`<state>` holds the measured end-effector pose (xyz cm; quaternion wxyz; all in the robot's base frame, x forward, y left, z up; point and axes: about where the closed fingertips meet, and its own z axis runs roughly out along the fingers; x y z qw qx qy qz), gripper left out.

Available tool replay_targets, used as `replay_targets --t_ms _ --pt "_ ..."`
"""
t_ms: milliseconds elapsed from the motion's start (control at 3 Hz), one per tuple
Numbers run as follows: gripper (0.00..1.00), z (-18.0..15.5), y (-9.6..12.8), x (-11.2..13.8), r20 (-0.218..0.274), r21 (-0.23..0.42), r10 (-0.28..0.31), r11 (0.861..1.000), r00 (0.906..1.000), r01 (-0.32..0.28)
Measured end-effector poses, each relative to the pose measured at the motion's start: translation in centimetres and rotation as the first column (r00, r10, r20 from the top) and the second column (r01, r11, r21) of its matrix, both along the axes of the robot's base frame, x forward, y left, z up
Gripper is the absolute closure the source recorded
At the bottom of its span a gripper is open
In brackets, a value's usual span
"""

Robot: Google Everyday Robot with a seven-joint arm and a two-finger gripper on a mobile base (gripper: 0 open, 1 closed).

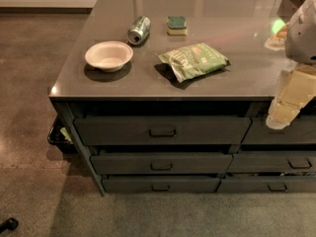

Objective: Open middle drawer

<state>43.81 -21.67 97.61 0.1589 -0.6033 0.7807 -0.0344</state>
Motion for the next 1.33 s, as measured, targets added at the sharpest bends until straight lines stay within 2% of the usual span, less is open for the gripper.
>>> replay_targets --t_ms 333,667,1000,1333 --pt "0.00 0.0 0.1 0.0 0.009 0.002 0.000 1.000 1.0000 0.000" --pt "0.00 -2.4 1.1 -0.4 0.013 0.056 0.005 0.998 0.9999 -0.005" --pt "0.00 -8.3 3.9 -1.6 -0.014 0.157 0.043 0.987 0.9990 -0.040" --pt "0.00 -13.1 5.8 -2.2 -0.081 0.209 0.102 0.974 0.9914 -0.083"
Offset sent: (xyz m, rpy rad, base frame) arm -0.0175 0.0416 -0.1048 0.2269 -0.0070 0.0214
